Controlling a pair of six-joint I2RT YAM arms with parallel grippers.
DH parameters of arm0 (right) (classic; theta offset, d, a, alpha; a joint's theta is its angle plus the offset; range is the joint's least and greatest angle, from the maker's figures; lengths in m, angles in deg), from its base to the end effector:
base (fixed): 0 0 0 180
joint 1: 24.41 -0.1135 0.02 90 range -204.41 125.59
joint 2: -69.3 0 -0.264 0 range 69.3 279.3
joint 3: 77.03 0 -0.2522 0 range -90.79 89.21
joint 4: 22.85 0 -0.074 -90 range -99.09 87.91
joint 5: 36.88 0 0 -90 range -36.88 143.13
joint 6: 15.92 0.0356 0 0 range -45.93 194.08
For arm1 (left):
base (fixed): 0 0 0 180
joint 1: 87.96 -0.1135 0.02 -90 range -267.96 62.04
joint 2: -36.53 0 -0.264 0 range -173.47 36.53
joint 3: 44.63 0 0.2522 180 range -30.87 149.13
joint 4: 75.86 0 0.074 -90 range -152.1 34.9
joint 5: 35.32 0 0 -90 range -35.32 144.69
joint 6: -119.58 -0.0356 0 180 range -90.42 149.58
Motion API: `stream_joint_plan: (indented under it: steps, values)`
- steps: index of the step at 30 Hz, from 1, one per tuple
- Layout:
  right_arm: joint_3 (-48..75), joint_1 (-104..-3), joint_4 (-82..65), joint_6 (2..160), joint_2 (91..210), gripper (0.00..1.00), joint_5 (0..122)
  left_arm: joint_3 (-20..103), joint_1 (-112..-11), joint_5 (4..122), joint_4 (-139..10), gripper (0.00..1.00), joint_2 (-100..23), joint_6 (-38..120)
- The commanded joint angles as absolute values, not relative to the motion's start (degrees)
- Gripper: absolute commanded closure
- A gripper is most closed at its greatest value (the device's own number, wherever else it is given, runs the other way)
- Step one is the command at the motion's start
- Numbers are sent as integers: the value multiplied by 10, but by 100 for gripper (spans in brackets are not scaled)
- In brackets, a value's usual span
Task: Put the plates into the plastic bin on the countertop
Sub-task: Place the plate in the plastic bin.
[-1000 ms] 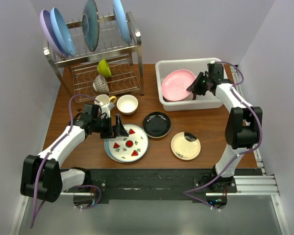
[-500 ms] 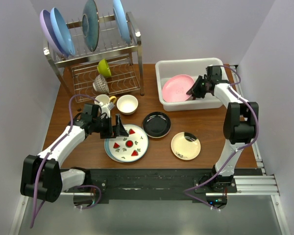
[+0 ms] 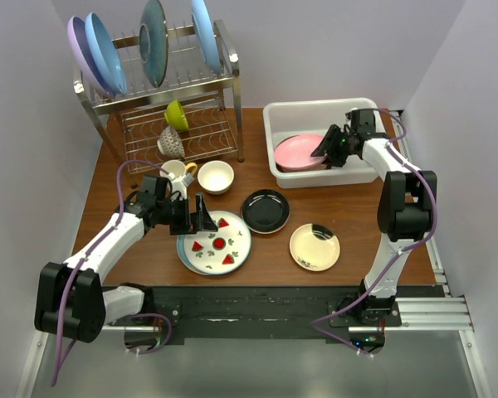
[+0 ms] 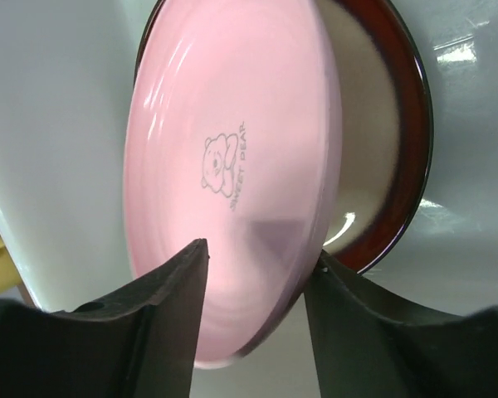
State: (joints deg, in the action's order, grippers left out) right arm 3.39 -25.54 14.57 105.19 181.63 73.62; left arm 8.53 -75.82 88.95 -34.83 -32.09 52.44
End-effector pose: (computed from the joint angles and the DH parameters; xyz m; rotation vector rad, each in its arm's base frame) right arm 0.4347 0.0210 0.2196 0.4857 2.4438 0.6820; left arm 0.2147 -0.0667 0.2059 -0.0026 2.5998 -0.9955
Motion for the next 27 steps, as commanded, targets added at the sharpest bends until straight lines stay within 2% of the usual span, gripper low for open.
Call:
stream_joint_plan:
  steps: [1, 11, 18, 27]
  values:
    - [5, -257, 166, 1030, 1813, 44, 752, 80, -756, 903, -358, 0, -312, 509]
    - [1, -257, 195, 1003, 1801, 40, 727, 81, -756, 913, -363, 0, -308, 517]
    - [-20, -257, 225, 979, 1797, 30, 704, 81, -756, 919, -363, 0, -305, 517]
    - [-52, -259, 258, 964, 1811, 29, 694, 79, -756, 920, -363, 0, -301, 517]
